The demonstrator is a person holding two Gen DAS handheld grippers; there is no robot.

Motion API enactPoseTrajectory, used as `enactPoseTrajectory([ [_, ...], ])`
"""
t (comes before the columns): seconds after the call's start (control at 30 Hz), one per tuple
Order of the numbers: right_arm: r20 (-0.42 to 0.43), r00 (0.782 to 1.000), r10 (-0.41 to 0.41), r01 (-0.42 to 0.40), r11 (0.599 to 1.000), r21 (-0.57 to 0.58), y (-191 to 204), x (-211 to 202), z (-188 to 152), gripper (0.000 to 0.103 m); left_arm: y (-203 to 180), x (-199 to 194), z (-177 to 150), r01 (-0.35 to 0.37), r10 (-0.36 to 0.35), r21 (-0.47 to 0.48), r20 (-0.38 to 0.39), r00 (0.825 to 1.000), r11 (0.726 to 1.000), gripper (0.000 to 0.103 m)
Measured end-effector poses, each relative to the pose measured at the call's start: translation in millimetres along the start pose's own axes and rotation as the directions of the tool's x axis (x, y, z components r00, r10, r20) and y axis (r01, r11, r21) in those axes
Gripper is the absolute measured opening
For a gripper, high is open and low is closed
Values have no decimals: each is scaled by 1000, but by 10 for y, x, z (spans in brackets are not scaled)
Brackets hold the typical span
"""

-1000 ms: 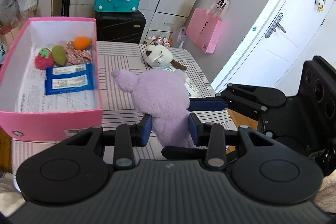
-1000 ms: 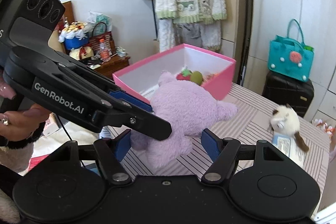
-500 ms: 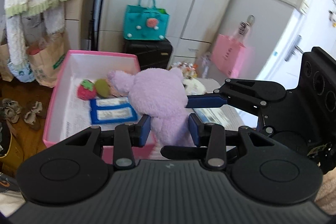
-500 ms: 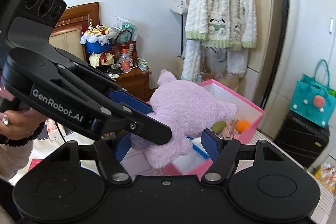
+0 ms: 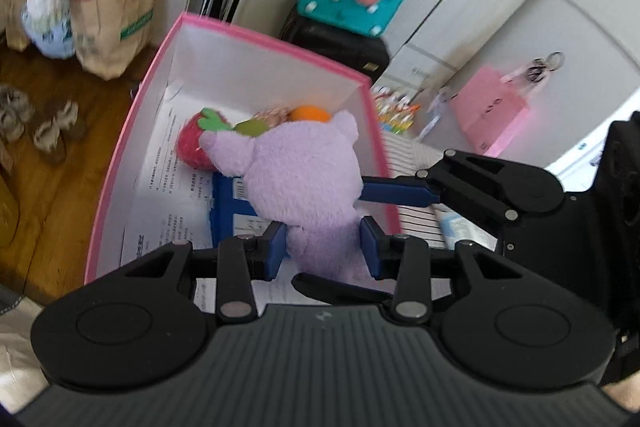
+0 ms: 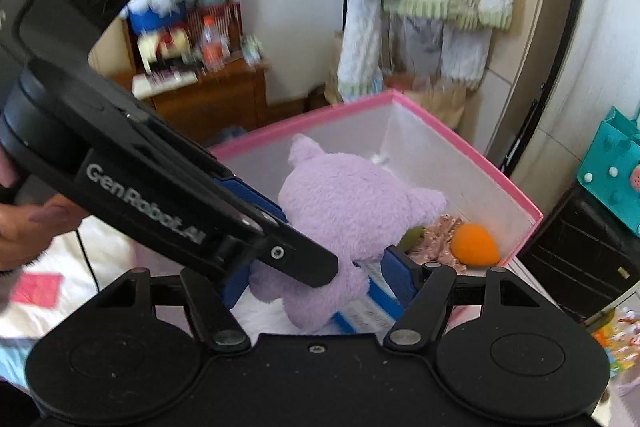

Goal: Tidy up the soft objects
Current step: 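Lower the bear plush into the shoebox and open the left gripper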

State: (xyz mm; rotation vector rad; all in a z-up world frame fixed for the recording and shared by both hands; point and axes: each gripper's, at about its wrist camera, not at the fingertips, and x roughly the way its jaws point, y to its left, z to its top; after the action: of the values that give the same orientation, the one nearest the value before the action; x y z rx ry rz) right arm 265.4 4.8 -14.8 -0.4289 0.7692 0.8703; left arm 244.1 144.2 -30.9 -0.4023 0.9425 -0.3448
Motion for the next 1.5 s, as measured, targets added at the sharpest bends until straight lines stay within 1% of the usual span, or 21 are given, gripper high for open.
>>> enactPoseTrajectory([
  [0.1,-74,997,18,-18,1000,4,-170,257,77,72,124,243,106,-9,7,-42,-50,999,999,38],
  [0.17,-109,994,29,-30,1000,-2,-222,357,76,72,189,360,139,-3,-2,-69,-81,997,998,38],
  [0.27,-144,989,32,-38,998,-42,-221,425,61,72,255,452,128,14,-25,-95,-111,994,995,38],
  [0.37,-192,980,50,-69,993,-94,-217,470,55,72,305,524,108,30,-46,-114,-145,988,993,37],
  [0.43,-231,970,77,-99,991,-84,-247,514,69,72,318,562,96,29,-48,-117,-163,985,993,37],
  [0.5,-259,961,94,-112,992,-57,-281,534,91,72,307,565,83,31,-51,-119,-171,984,992,36],
  [0.6,-270,960,78,-94,994,-47,-276,511,109,72,331,577,117,51,-75,-135,-180,981,990,37],
  [0.67,-279,958,59,-73,996,-41,-276,516,129,71,358,616,140,56,-86,-161,-183,979,985,37],
  [0.73,-297,954,33,-45,998,-35,-272,522,137,65,373,652,155,41,-73,-178,-177,981,983,37],
  [0.77,-306,952,5,-20,999,-43,-259,532,135,65,372,659,157,31,-62,-178,-173,983,984,37],
  [0.83,-306,951,-37,18,998,-66,-249,517,112,65,383,648,146,18,-47,-177,-158,986,984,37],
  [0.97,-280,958,-62,41,996,-78,-237,471,76,61,355,590,119,21,-42,-163,-131,990,986,37],
  [1.03,-252,966,-52,38,998,-59,-256,427,72,60,323,533,119,-2,-13,-146,-106,994,989,37],
  [1.1,-210,977,-26,19,999,-36,-275,321,56,60,267,449,100,-34,26,-108,-74,997,994,37],
  [1.17,-165,986,-9,7,1000,-11,-276,185,26,60,212,366,83,-62,59,-68,-47,997,996,40],
  [1.23,-130,992,-1,2,1000,4,-257,74,-17,61,163,291,57,-80,79,-42,-34,996,996,44],
  [1.37,-87,996,20,-18,999,27,-186,-101,-104,61,19,147,6,-123,123,13,-13,992,992,50],
  [1.5,-51,999,16,-15,999,31,-143,-259,-161,61,-113,-46,-88,-143,143,55,4,990,988,52],
])
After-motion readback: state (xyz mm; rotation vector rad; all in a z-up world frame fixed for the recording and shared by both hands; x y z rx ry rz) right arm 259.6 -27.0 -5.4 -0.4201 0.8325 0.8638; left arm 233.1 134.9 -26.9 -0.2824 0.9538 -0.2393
